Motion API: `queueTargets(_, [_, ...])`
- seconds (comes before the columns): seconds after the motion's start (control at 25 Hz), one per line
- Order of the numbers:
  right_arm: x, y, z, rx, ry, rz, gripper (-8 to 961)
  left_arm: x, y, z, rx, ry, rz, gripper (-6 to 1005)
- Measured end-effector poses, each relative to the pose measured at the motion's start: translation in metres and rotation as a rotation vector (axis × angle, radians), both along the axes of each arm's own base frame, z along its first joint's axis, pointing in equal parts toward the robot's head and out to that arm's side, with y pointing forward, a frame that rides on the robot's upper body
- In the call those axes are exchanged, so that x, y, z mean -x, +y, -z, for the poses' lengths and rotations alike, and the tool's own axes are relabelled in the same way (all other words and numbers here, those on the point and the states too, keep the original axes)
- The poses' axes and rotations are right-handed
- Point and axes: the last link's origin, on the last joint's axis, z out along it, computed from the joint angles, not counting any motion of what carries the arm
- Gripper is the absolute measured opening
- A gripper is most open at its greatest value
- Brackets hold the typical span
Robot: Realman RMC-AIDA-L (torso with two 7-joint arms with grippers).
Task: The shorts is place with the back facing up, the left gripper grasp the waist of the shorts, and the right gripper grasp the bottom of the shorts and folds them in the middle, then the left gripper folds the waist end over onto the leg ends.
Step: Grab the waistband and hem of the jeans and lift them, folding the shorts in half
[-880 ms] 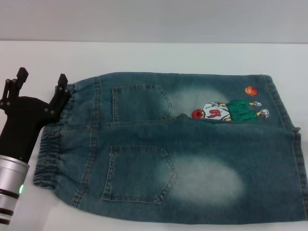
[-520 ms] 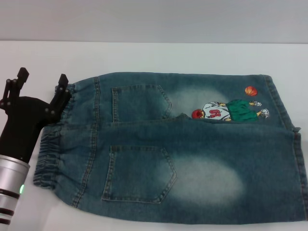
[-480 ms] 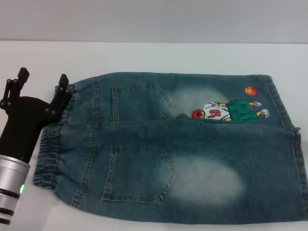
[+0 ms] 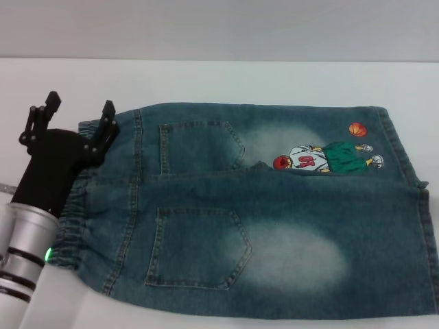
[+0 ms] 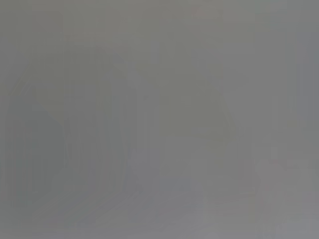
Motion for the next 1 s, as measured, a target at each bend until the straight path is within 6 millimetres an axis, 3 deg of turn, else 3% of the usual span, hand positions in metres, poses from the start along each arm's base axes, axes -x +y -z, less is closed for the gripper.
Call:
queueTargets(0.24, [0.005, 0.013, -0.022, 0.108, 0.005, 0.08, 717, -0.025, 0.02, -0.01, 0.089, 0.025, -0.085, 854])
queueTargets(0.44, [0.024, 0.023, -0.056, 0.143, 0.102, 0.155, 718, -0.052, 0.037, -0.027, 0.229, 0.023, -0.18, 849])
queueTargets(0.64, [0.048, 0.031, -0.084, 0.222, 0.123, 0.191, 718, -0.065, 0.046, -0.045, 0.408, 0.038, -0.248, 844])
queueTargets(0.88, [0.069, 0.043, -0.097, 0.372, 0.145, 0.275, 713, -0.069, 0.048, -0.063, 0.482, 0.015, -0.293, 839])
queueTargets(1.0, [0.077, 0.046, -0.104, 0.439, 0.168, 0.313, 710, -0.057, 0.052, -0.076, 0.566, -0.015, -0.406, 836])
